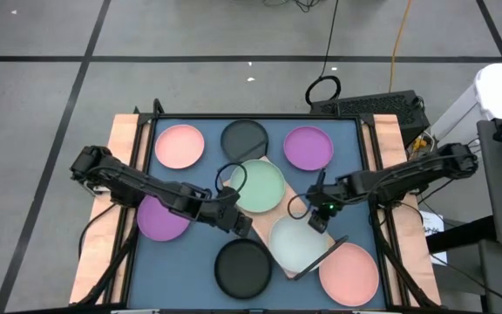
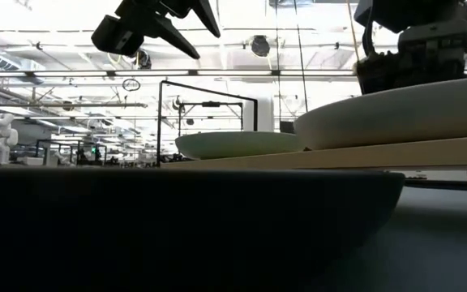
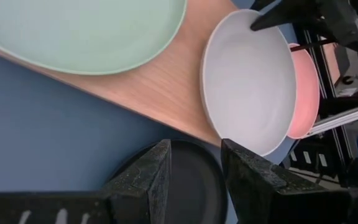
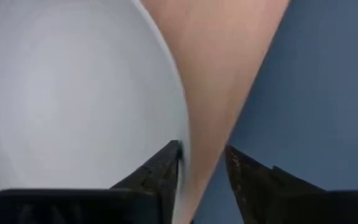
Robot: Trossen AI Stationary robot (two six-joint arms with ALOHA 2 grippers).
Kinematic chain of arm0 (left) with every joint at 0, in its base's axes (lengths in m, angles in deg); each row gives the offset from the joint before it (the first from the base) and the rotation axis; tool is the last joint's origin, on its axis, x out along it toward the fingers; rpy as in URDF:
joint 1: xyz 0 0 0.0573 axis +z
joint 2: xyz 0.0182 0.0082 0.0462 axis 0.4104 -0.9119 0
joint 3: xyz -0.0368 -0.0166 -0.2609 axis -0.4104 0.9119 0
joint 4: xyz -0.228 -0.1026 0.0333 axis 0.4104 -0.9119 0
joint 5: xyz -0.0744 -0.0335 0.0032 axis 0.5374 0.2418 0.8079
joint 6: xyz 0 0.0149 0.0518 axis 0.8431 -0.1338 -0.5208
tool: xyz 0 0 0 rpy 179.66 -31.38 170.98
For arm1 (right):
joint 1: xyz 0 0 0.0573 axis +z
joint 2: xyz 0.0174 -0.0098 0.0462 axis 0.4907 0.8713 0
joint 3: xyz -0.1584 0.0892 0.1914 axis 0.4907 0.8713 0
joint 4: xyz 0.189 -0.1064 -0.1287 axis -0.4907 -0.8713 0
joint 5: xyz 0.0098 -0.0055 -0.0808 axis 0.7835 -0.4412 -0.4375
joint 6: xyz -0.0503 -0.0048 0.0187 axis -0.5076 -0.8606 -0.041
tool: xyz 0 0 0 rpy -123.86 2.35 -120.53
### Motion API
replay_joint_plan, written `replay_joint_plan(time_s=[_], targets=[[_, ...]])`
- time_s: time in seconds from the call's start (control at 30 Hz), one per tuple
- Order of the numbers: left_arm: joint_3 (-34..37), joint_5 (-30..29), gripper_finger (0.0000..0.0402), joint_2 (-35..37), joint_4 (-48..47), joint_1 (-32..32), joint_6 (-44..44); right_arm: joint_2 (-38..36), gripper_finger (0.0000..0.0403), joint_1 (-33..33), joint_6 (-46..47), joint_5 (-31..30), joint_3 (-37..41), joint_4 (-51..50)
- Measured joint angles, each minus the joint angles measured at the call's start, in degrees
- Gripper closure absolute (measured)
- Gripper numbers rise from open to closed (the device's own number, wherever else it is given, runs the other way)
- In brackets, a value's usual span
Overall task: Place and stack plates onto a shelf
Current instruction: Put the light blue plate on the shelf
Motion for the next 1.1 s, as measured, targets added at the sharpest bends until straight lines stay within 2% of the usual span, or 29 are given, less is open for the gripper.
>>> replay_joint_plan(time_s=[0.27,0.33,0.8,1.1], targets=[[0.0,0.0,0.0256,0.0,0.0,0.0,0.4,-0.5,0.0389,-0.1,2.1,-1.3,0.0,1.2],[0.0,0.0,0.0256,0.0,0.0,0.0,0.2,-0.5,0.0398,-0.1,2.8,-1.3,0.0,1.7],[0.0,0.0,0.0256,0.0,-2.5,0.1,-0.2,-0.5,0.0386,-0.1,5.4,-2.7,0.0,3.1],[0.0,0.0,0.0256,0.0,-3.1,-0.8,2.2,-0.5,0.0321,-1.1,6.2,-3.2,0.0,3.1]])
